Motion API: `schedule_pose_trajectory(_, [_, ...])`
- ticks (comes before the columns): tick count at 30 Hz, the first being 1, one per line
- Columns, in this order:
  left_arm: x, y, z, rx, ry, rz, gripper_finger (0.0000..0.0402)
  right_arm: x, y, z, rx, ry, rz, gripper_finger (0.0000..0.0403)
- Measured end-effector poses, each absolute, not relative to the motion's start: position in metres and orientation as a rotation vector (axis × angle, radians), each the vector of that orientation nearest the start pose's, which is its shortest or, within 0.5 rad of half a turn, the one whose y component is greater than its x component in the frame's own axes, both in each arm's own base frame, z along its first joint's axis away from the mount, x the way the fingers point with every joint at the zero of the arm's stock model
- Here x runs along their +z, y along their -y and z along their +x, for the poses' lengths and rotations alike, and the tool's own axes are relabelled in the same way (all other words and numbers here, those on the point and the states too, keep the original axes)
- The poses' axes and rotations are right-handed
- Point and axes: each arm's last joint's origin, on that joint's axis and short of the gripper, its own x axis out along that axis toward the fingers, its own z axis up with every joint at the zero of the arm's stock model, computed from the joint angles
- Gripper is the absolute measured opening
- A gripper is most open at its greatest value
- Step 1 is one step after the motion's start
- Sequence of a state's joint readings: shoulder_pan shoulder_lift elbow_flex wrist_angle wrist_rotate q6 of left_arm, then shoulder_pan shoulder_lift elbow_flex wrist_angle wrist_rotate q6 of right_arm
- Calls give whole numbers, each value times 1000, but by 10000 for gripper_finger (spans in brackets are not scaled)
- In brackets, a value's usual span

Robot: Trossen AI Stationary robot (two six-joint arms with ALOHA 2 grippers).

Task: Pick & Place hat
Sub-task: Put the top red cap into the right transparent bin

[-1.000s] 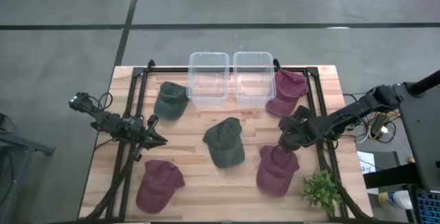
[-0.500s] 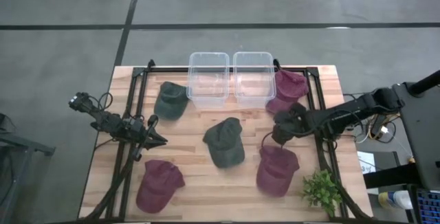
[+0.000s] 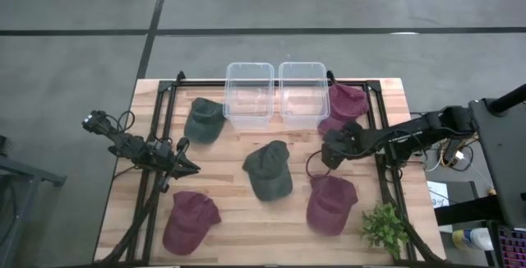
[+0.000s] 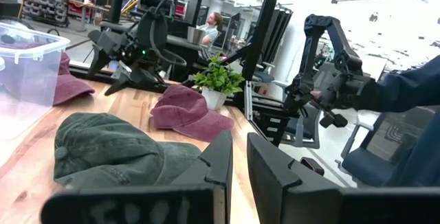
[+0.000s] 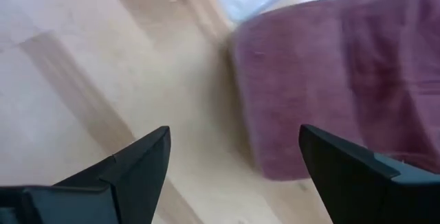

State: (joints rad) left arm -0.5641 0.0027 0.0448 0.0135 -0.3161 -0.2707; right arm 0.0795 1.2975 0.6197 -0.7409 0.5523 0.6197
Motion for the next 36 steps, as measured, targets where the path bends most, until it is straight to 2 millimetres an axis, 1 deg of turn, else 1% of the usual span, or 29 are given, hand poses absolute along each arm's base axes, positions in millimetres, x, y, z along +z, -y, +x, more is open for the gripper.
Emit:
schedule_pose_trajectory(8, [180,42,84,-254,17,-295,39,136,4,197,-839,-1269,3,323])
schedule_pose_trajectory(17, [180,42,84,-253,12,-312,39,123,6,202,-873,-1314,-42,325])
schedule_pose_trajectory(20, [179,42,84,-253,8,-311,39,123,6,203,-876,-1307,-40,326])
schedule_pose_trajectory(26, [179,42,84,-253,8,-311,39,132,6,206,-866,-1255,-10,321])
schedule_pose_trajectory(30, [179,42,84,-253,7,-309,39,133,9,206,-860,-1256,-23,320])
schedule_pose_trajectory(36, [179,42,84,-252,6,-308,39,134,6,211,-716,-1276,6,327])
